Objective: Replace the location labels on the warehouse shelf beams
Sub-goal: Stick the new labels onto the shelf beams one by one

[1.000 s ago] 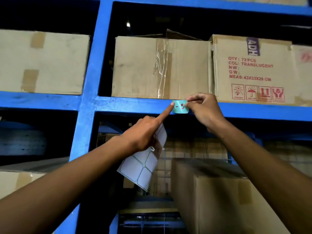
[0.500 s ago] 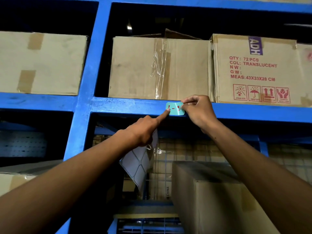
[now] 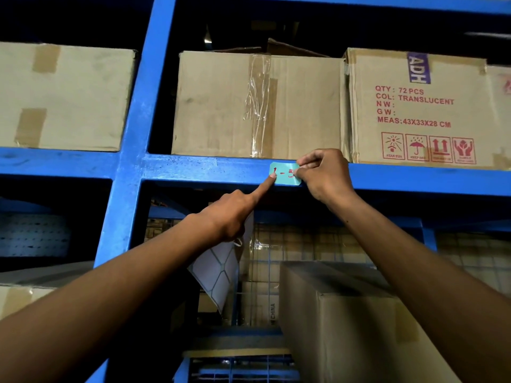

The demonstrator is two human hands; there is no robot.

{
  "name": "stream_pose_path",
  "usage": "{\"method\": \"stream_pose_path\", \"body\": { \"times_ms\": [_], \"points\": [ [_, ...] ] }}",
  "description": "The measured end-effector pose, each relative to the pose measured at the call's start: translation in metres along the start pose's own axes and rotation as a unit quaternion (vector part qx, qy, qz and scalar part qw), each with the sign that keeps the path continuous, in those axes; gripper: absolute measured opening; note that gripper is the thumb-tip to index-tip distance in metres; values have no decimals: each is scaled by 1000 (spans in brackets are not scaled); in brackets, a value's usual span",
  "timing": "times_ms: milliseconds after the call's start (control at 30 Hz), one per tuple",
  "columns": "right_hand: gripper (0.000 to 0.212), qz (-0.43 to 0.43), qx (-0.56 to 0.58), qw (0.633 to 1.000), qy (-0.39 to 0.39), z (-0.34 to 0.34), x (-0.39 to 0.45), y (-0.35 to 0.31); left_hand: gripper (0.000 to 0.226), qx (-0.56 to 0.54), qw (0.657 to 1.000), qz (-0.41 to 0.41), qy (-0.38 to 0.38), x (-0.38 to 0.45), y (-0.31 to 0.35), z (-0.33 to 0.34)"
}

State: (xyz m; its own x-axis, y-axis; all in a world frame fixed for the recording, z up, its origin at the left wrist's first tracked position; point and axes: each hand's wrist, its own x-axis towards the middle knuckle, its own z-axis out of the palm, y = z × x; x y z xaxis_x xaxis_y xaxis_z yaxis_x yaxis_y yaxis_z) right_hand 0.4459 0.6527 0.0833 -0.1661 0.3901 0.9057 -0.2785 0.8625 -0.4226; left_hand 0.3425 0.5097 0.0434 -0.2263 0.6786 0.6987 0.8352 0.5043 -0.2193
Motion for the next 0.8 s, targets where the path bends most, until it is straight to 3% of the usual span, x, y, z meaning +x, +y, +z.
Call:
{"method": "stream_pose_path", "body": {
  "times_ms": [400,633,700,800],
  "points": [
    [7,24,-42,999,11,2,6,-5,115,3,1000,10,-10,-3,2,-3],
    [37,74,-81,994,14,-16,12,2,114,8,1000,15,-24,1,2,-6],
    [32,31,-95,995,22,-21,8,8,113,1,1000,20,-23,5,2,-10],
    [43,-137,-181,974,-1,-16,-4,12,118,-5,1000,3,-21,13,-1,-18]
  ]
}}
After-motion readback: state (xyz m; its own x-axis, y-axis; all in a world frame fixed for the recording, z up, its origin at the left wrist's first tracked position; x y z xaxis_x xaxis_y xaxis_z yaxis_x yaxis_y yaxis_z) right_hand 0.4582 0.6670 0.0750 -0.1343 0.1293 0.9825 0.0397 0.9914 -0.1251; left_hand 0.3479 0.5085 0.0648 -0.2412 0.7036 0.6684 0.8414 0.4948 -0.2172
